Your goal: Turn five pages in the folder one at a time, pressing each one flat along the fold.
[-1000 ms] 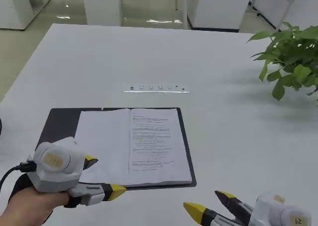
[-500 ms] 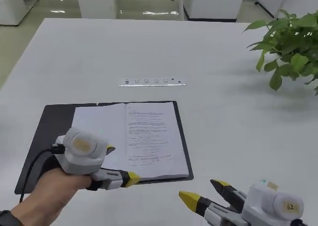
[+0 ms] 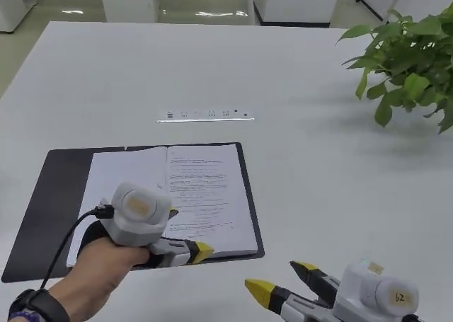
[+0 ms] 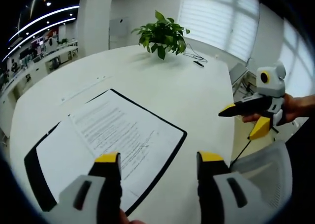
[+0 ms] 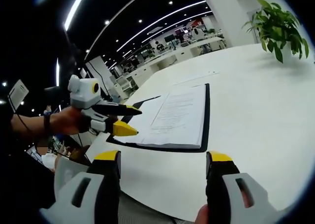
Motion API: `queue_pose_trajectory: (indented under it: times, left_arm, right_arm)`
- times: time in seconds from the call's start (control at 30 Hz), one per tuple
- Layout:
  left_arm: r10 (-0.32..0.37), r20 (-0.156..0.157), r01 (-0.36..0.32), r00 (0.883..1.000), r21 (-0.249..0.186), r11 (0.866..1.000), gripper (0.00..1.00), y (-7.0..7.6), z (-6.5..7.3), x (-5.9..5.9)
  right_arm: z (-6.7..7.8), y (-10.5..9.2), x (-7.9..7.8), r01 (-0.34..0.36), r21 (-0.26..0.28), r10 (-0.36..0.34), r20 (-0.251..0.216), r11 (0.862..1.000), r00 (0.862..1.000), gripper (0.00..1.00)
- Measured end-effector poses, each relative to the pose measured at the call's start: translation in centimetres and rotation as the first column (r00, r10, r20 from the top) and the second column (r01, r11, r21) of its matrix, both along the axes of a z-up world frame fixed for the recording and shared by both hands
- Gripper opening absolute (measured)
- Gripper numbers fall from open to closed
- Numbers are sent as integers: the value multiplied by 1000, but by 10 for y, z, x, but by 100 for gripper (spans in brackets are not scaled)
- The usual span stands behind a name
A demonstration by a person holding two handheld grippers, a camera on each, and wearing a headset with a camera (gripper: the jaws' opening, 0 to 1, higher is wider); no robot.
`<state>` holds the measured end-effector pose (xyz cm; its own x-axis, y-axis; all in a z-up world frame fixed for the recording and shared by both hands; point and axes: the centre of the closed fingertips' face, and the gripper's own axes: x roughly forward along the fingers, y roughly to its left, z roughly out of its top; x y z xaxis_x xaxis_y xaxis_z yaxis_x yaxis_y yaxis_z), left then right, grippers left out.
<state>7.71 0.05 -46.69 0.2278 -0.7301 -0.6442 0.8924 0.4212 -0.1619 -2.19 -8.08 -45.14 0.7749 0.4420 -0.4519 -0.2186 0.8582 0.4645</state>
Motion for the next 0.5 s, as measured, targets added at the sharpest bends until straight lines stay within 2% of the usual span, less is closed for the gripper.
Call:
queue_pose_trajectory:
  times: [0.13, 0.27, 0.37, 0.5]
  left_arm:
    - [-17, 6, 17, 1000, 2, 1000, 61, -14, -9, 0]
    - [-13, 34, 13, 999, -5, 1000, 59, -29, -17, 7]
    - [-21, 62, 19, 998, 25, 999, 58, -36, -28, 12]
    - [-16, 59, 14, 998, 39, 999, 57, -43, -40, 17]
  right_arm:
    - [-3, -1, 1, 3, 4, -3, -9, 1000, 1000, 69]
    - [-5, -2, 2, 1, 5, -1, -19, 1000, 1000, 68]
    - [-6, -3, 3, 3, 5, -3, -24, 1000, 1000, 68]
    - [-9, -5, 3, 12, 8, -12, -34, 1000, 999, 67]
